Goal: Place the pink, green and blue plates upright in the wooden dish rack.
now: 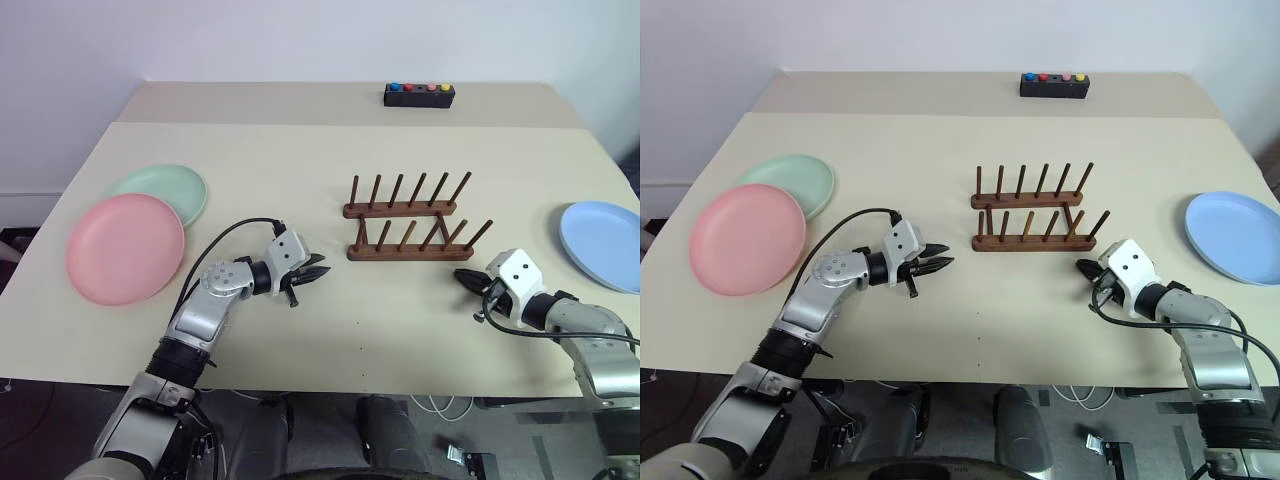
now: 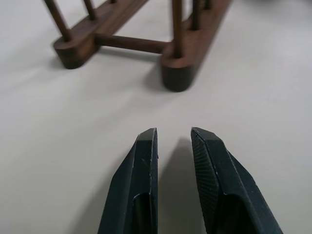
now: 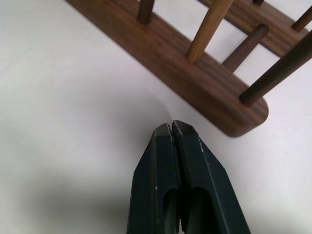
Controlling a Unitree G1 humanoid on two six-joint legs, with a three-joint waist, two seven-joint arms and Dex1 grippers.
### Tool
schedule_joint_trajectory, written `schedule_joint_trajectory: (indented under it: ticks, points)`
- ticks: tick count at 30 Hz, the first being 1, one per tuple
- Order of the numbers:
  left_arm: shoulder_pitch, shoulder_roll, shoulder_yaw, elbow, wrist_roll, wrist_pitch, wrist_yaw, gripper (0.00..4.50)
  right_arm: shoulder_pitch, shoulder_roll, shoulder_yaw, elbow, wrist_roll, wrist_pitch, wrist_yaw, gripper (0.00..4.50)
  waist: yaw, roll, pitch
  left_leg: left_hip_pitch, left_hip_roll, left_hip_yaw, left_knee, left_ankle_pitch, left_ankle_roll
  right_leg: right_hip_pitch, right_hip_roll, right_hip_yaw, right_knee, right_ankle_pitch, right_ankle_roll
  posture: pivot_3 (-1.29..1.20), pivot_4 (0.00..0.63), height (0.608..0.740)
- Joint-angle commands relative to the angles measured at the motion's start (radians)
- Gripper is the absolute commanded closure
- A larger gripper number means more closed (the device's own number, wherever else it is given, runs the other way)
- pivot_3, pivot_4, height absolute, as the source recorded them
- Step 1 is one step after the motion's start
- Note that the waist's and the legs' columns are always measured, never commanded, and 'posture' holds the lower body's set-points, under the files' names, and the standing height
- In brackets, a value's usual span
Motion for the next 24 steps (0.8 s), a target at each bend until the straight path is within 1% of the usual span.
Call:
schedule_joint_trajectory:
  ticks: [1,4,7,10,15,19,24]
  points:
    - [-0.012,-0.017,-0.018,-0.055,-0.022,0.019,-0.027,3.42,0.013,-0.014,-0.019,-0.024,0.012,0.005,0.009,4.47,0.002,0.000,0.000,0.000,0.000,0.000,0.000,0.000,0.000,0.000,0.000,0.000,0.000,0.000,0.000,0.00,0.150,0.734]
    - [-0.049,-0.054,-0.066,-0.008,0.014,0.002,-0.035,3.42,-0.003,-0.002,-0.005,-0.013,0.002,0.005,-0.001,4.47,0.003,0.000,0.000,0.000,0.000,0.000,0.001,0.000,0.000,0.000,0.000,0.000,0.000,0.000,-0.001,0.00,0.150,0.734]
    - [-0.090,-0.087,-0.075,0.066,0.054,-0.016,0.010,3.42,-0.015,0.005,0.004,-0.014,-0.002,0.009,-0.007,4.47,0.001,0.000,0.000,0.000,0.000,0.000,0.001,0.000,0.000,0.000,0.000,0.000,0.000,0.000,-0.001,0.00,0.150,0.734]
    - [-0.132,-0.117,-0.069,0.149,0.102,-0.061,0.087,3.42,-0.018,0.008,0.005,-0.019,-0.002,0.011,-0.010,4.47,-0.003,0.000,0.000,0.000,0.000,0.000,0.000,0.000,0.000,0.000,0.000,0.000,0.000,0.000,0.000,0.00,0.150,0.734]
    - [-0.175,-0.138,-0.041,0.242,0.115,-0.107,0.153,3.42,0.003,0.006,-0.003,-0.035,0.003,0.013,-0.015,4.47,0.001,0.000,0.000,0.000,0.000,0.000,0.000,0.000,0.000,0.000,0.000,0.000,0.000,0.000,0.001,0.00,0.150,0.734]
    - [-0.158,-0.128,-0.039,0.234,0.103,-0.116,0.135,3.42,0.012,0.002,-0.009,-0.042,0.006,0.015,-0.019,4.47,0.000,0.000,0.000,0.000,0.000,0.000,0.000,0.000,0.000,0.000,0.000,0.000,0.000,0.000,0.001,0.00,0.150,0.734]
    - [-0.083,-0.093,-0.020,0.116,0.049,-0.084,0.064,3.42,0.017,-0.009,-0.023,-0.048,0.013,0.021,-0.013,4.47,0.000,0.000,0.000,0.000,0.000,0.000,0.000,0.000,0.000,0.000,0.000,0.000,0.000,0.000,0.001,0.00,0.150,0.734]
